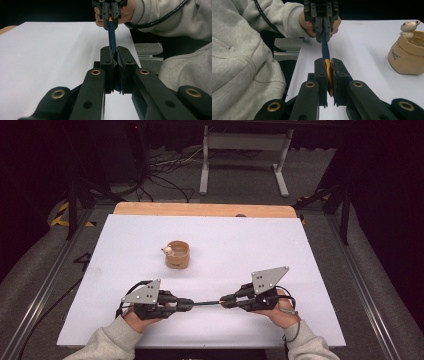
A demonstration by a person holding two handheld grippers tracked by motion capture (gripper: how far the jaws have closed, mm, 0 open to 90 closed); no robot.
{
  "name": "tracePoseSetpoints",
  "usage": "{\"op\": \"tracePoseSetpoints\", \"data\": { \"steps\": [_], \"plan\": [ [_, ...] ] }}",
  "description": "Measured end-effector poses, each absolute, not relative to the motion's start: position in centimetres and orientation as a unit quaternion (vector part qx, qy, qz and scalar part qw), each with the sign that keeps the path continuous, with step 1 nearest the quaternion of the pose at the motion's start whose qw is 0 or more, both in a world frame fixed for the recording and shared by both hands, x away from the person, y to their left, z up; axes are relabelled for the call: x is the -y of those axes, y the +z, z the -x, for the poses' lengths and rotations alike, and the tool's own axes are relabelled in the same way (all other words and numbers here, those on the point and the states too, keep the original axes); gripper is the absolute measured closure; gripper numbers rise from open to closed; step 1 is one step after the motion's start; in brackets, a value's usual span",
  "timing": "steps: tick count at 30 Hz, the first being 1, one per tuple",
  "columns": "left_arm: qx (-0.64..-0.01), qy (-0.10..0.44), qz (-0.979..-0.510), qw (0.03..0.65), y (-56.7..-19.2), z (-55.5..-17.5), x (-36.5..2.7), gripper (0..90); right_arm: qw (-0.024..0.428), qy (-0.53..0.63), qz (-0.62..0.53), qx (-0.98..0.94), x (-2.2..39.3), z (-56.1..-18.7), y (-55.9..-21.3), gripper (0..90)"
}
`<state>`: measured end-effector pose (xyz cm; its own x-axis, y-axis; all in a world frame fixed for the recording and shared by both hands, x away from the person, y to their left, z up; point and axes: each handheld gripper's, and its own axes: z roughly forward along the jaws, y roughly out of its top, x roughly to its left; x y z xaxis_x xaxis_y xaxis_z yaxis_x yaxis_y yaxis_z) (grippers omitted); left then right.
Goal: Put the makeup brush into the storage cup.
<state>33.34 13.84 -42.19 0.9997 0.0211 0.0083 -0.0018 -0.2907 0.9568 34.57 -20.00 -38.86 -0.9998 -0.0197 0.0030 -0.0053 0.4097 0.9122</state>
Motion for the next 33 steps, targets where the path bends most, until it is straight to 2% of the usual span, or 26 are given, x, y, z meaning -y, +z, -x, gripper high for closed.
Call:
{"op": "tracePoseSetpoints", "data": {
  "steps": [5, 14, 20, 29, 33],
  "plan": [
    [-0.008, 0.009, -0.802, 0.598, -42.2, -33.3, -13.9, 80.6, 0.006, -0.54, -0.005, 0.841, 20.0, -34.6, -38.7, 84.4],
    [-0.025, 0.006, -0.799, 0.6, -42.1, -33.7, -13.9, 56.2, -0.008, -0.49, -0.003, 0.872, 19.5, -34.5, -36.8, 84.4],
    [-0.028, 0.011, -0.802, 0.596, -42.1, -33.7, -13.7, 51.9, -0.013, -0.45, 0.005, 0.893, 19.2, -34.6, -35.7, 84.3],
    [-0.048, 0.019, -0.805, 0.591, -42.0, -33.9, -13.5, 37.5, -0.02, -0.385, 0.008, 0.923, 18.1, -34.8, -34.1, 84.3],
    [-0.051, 0.021, -0.806, 0.589, -42.0, -34.0, -13.4, 34.8, -0.025, -0.361, 0.005, 0.932, 17.6, -34.9, -33.4, 84.3]
  ]
}}
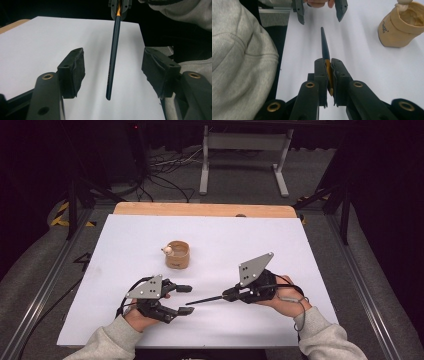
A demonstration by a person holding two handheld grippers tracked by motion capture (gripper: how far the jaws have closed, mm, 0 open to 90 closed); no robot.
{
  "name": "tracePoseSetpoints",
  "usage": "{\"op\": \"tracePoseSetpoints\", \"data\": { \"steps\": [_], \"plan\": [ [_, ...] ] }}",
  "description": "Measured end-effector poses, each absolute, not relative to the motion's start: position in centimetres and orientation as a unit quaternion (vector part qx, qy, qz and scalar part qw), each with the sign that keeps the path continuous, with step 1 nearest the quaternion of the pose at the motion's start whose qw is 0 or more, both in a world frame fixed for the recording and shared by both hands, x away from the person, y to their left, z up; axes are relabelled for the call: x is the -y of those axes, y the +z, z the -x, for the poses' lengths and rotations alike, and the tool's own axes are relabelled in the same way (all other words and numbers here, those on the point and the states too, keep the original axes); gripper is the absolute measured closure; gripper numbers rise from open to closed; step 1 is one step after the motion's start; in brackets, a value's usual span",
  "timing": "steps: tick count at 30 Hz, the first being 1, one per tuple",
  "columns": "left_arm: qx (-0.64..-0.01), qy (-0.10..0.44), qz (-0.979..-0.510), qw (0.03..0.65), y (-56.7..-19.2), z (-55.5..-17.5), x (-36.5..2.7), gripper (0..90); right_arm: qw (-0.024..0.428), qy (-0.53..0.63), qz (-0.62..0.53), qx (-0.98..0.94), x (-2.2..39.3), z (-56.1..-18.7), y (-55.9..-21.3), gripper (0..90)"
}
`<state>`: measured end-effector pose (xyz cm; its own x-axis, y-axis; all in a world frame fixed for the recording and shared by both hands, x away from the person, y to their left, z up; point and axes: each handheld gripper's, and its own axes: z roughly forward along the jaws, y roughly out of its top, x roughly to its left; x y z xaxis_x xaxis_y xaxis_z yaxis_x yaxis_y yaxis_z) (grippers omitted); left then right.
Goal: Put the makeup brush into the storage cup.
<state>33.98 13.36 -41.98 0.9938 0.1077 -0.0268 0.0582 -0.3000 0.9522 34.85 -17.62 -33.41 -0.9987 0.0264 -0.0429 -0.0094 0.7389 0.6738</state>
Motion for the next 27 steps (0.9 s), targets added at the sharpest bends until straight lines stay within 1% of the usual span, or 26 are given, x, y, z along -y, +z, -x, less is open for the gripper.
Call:
{"op": "tracePoseSetpoints", "data": {
  "steps": [3, 5, 20, 27],
  "plan": [
    [-0.055, 0.019, -0.808, 0.586, -42.0, -34.0, -13.2, 31.1, 0.029, 0.326, 0.002, -0.945, 16.9, -34.8, -32.6, 84.3],
    [-0.055, 0.017, -0.808, 0.587, -42.0, -34.1, -13.1, 30.2, 0.032, 0.311, 0.003, -0.95, 16.5, -34.8, -32.3, 84.3],
    [-0.068, 0.003, -0.824, 0.562, -41.8, -34.4, -12.6, 30.8, 0.037, 0.223, 0.019, -0.974, 13.6, -35.2, -31.0, 84.2],
    [-0.062, -0.003, -0.83, 0.555, -41.6, -34.5, -11.7, 32.1, 0.04, 0.214, 0.022, -0.976, 13.2, -35.1, -30.8, 84.2]
  ]
}}
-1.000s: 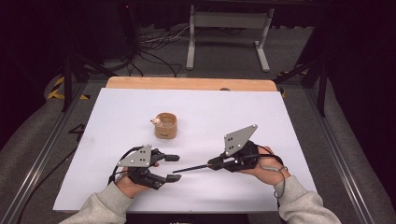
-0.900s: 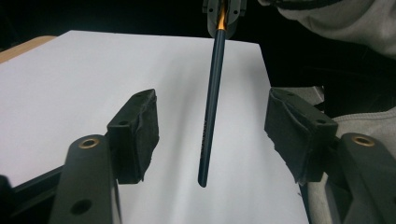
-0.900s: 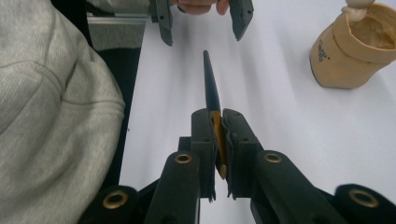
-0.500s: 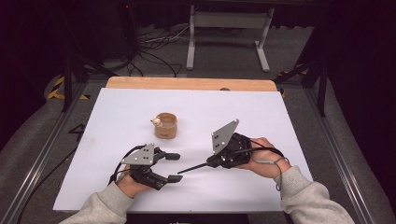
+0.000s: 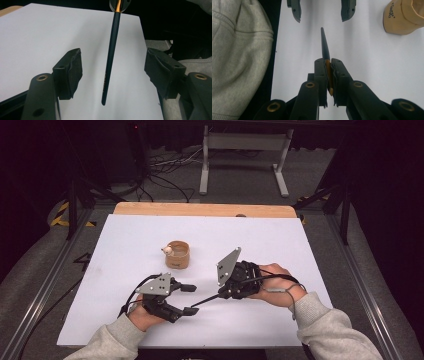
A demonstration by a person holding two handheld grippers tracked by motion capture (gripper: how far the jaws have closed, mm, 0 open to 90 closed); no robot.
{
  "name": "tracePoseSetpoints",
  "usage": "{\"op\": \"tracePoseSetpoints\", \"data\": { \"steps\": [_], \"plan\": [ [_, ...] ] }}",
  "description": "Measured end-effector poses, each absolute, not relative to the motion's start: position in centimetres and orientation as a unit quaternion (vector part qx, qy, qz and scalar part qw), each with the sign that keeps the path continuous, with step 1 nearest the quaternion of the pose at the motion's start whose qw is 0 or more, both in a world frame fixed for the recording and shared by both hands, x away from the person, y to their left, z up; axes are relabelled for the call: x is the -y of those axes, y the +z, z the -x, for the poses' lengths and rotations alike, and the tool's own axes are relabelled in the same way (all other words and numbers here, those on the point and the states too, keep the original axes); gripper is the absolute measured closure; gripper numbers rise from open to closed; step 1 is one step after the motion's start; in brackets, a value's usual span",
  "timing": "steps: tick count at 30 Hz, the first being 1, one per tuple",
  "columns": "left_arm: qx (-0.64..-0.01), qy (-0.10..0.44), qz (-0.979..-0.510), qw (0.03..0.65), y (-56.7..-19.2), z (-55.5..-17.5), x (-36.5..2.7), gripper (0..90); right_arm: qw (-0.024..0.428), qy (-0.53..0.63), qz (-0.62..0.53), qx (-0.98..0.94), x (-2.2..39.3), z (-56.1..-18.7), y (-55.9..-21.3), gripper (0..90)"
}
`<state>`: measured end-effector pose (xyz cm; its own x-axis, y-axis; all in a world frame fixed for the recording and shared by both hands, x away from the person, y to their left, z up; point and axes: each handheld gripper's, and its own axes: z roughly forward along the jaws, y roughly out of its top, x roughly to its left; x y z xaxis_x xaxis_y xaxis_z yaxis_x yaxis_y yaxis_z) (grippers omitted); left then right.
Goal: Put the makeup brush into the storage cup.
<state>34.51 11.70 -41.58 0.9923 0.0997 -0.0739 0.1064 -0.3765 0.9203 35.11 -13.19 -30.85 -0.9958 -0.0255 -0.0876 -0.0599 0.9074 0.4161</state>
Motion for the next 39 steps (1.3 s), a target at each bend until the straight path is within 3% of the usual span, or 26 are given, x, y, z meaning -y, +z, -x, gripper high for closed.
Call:
{"op": "tracePoseSetpoints", "data": {
  "steps": [28, 39],
  "plan": [
    [-0.056, -0.026, -0.874, 0.482, -40.0, -35.7, -8.2, 41.1, 0.035, 0.206, 0.022, -0.978, 12.9, -35.3, -31.2, 84.2],
    [-0.042, -0.03, -0.884, 0.465, -39.9, -35.6, -7.2, 49.9, 0.031, 0.205, 0.022, -0.978, 12.5, -35.3, -31.5, 84.2]
  ]
}}
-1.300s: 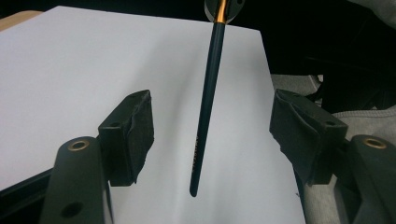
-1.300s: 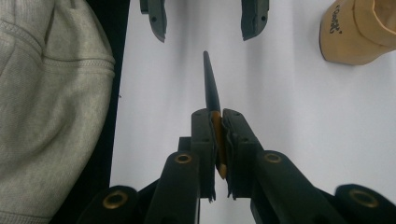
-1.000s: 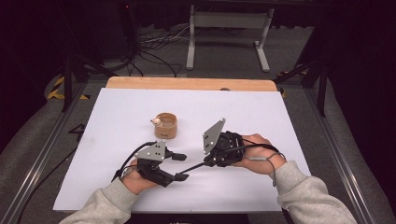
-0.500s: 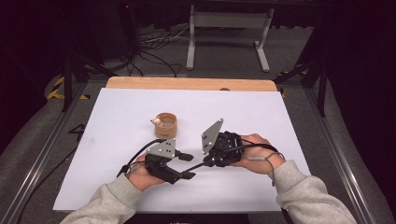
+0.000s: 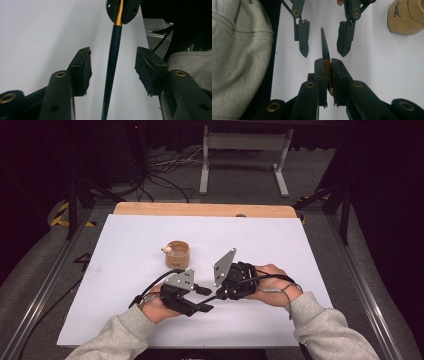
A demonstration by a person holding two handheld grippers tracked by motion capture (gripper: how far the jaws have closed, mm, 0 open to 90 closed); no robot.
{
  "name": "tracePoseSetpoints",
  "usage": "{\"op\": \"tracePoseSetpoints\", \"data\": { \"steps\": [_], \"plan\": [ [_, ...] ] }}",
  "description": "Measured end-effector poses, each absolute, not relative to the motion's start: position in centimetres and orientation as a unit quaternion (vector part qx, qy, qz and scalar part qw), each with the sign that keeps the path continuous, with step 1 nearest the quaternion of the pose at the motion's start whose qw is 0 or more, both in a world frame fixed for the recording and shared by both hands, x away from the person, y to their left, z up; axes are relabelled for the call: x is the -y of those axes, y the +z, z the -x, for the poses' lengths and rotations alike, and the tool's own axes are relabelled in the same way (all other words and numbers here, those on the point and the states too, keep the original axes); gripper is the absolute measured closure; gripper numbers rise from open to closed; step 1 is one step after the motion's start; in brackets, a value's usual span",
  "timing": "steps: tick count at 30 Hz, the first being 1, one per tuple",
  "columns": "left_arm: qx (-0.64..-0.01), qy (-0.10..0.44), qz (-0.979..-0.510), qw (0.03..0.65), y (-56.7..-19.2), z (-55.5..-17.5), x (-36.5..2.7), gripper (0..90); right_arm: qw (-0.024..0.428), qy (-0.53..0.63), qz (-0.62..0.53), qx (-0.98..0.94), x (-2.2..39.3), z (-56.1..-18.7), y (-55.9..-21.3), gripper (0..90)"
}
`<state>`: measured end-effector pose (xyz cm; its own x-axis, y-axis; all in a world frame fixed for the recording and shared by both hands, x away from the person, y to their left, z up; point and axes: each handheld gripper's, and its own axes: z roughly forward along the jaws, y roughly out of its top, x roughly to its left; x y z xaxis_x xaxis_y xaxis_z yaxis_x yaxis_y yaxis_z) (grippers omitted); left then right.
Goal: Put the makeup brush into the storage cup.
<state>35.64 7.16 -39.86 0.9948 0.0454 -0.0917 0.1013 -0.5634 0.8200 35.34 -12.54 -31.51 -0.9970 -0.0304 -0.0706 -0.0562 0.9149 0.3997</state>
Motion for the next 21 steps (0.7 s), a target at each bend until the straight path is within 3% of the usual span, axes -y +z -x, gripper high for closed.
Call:
{"op": "tracePoseSetpoints", "data": {
  "steps": [7, 21],
  "plan": [
    [-0.035, -0.024, -0.89, 0.455, -39.76, -35.41, -6.83, 62.7, 0.028, 0.201, 0.023, -0.979, 12.41, -35.34, -31.7, 84.1],
    [-0.025, -0.013, -0.897, 0.442, -39.85, -35.27, -6.44, 80.2, 0.018, 0.201, 0.028, -0.979, 12.01, -35.26, -32.11, 84.1]
  ]
}}
